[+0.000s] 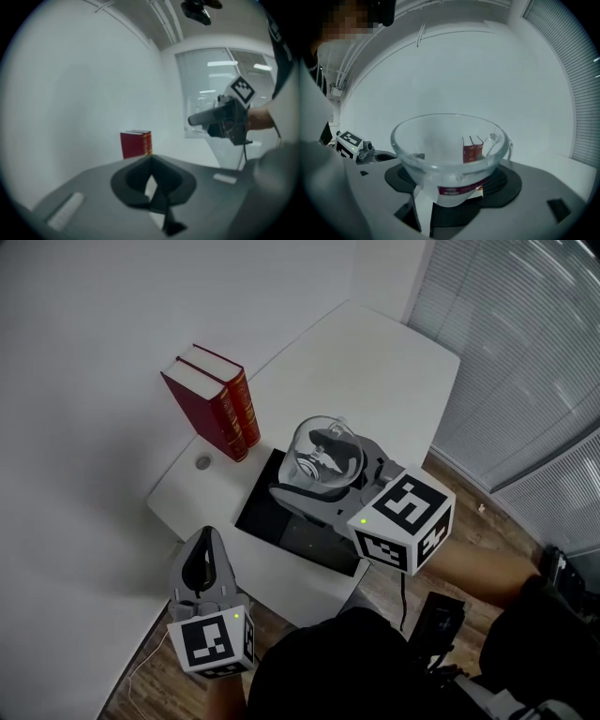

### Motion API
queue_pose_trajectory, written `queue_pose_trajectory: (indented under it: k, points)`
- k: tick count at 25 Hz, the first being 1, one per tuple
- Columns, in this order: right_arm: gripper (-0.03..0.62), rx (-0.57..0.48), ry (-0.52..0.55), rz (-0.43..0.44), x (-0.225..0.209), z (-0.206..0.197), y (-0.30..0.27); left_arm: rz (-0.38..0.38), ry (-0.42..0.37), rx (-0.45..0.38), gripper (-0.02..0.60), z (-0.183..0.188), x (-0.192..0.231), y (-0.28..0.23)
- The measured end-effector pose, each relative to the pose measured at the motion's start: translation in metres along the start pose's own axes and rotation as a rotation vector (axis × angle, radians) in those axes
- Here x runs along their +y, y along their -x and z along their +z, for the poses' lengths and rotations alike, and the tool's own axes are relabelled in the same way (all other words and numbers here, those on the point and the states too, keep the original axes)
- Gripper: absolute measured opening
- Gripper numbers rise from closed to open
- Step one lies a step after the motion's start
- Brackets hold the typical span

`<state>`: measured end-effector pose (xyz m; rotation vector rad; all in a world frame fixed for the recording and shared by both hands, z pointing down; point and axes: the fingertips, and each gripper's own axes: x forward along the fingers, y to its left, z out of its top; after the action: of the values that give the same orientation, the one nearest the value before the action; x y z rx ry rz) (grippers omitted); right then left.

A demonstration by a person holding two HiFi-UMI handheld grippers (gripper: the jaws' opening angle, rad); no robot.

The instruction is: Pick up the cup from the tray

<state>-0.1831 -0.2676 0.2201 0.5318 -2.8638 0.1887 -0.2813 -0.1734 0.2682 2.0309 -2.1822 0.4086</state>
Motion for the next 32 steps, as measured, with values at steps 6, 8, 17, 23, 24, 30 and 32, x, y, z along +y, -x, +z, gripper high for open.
queue_pose_trajectory:
  k: [6, 8, 17, 23, 24, 30, 32]
  points:
    - [0.388, -0.031, -0.002, -0.028, -0.009, 0.007, 0.020, 0.006, 0.003, -0.014, 0.002, -0.002, -0.001, 0.003]
    - [0.388, -0.035, -0.005, -0.029, -0.012, 0.003, 0.019, 0.007, 0.007, -0.015, 0.002, -0.007, 0.002, 0.000]
    - [0.388, -0.063, -0.021, -0.009, -0.017, 0.000, 0.020, 0.020, 0.026, -0.020, 0.002, -0.018, 0.011, -0.007]
    - [0.388, -0.064, -0.029, -0.013, -0.018, -0.001, 0.020, 0.024, 0.028, -0.017, 0.002, -0.019, 0.010, -0.006]
    - [0.388, -0.063, -0.031, -0.013, -0.019, -0.002, 0.020, 0.025, 0.026, -0.018, 0.002, -0.018, 0.010, -0.006]
    - [0.388, -0.068, -0.021, -0.016, -0.018, -0.002, 0.020, 0.025, 0.021, -0.017, 0.002, -0.017, 0.010, -0.005]
    - [0.388, -0.069, -0.013, -0.015, -0.018, -0.002, 0.020, 0.025, 0.021, -0.018, 0.002, -0.017, 0.009, -0.006]
